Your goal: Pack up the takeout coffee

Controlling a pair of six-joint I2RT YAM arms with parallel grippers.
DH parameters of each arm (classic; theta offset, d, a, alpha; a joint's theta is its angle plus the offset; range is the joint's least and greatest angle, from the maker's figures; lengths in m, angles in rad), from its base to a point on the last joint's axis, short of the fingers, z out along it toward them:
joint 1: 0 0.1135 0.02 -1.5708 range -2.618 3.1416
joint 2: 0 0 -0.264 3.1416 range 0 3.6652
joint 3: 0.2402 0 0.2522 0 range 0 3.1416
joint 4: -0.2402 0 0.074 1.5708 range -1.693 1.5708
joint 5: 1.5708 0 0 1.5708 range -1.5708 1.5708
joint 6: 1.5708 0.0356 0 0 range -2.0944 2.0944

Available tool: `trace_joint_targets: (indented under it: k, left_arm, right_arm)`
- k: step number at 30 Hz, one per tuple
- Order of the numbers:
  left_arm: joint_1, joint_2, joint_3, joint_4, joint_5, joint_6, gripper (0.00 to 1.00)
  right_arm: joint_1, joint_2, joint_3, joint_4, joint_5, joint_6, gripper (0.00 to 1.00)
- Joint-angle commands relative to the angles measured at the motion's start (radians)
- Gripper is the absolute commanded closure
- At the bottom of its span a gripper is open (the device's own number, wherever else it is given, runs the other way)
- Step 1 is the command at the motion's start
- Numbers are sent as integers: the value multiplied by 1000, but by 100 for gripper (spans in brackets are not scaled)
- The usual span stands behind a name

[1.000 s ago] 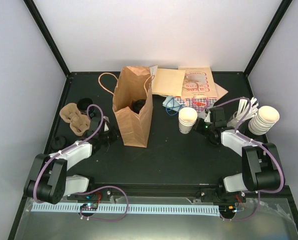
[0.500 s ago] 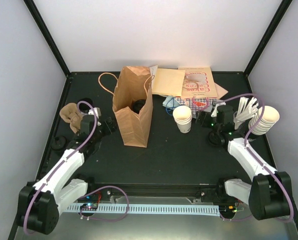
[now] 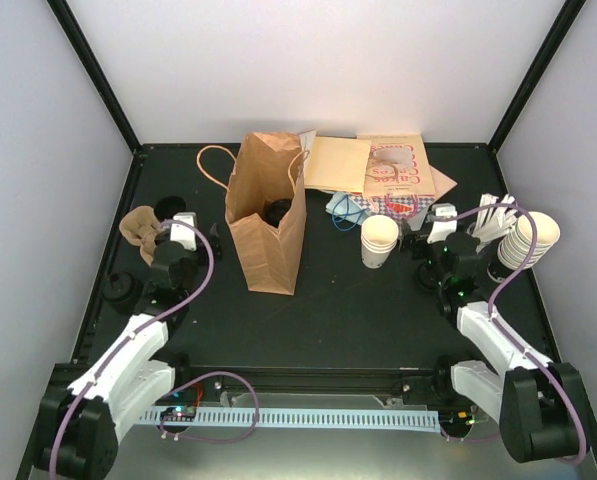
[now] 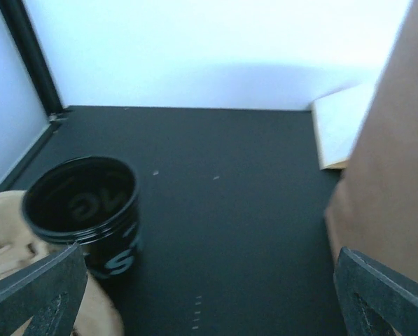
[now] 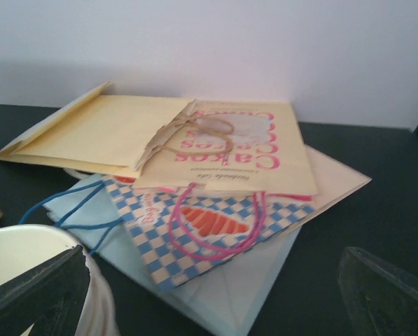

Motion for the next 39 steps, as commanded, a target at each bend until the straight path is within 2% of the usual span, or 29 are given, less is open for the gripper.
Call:
trace_joint_targets:
  k: [1,5,9,12,18,20,21,23,26,39]
  left_arm:
    - [65,102,-34,211,-61,120,1]
    - [119,230,-59,351,-14,119,1]
    - [161,368,-74,548,38,139,1]
    - [175,416,-35,556,75,162,1]
    - [222,514,-67,701,204,160,1]
    - [221,554,-55,707,259,176,1]
    - [222,587,-50,740,286,196,1]
    - [222,598,-65,782,271,190,1]
    - [221,578,-35,687,263,175,1]
    - [220,581,-39,703,267,181,1]
  right_arm:
    - [-56,42,-10,209,1,-125,2]
    - [-102,142,-33,333,-49,-92,4]
    - [-108,240,-51,456,17,-101,4]
    - [-122,301,-67,523,-4,-93,5]
    - [-124,414,-111,711,38,-74,4]
    - [-127,397,-87,628,42,-70,0]
    - [-129,407,-88,644,48,-64,0]
    - [-130,404,-87,635,51,-62,0]
    - [-130,406,-87,645,51,-63,0]
    - [-130,402,-84,631,52,-63,0]
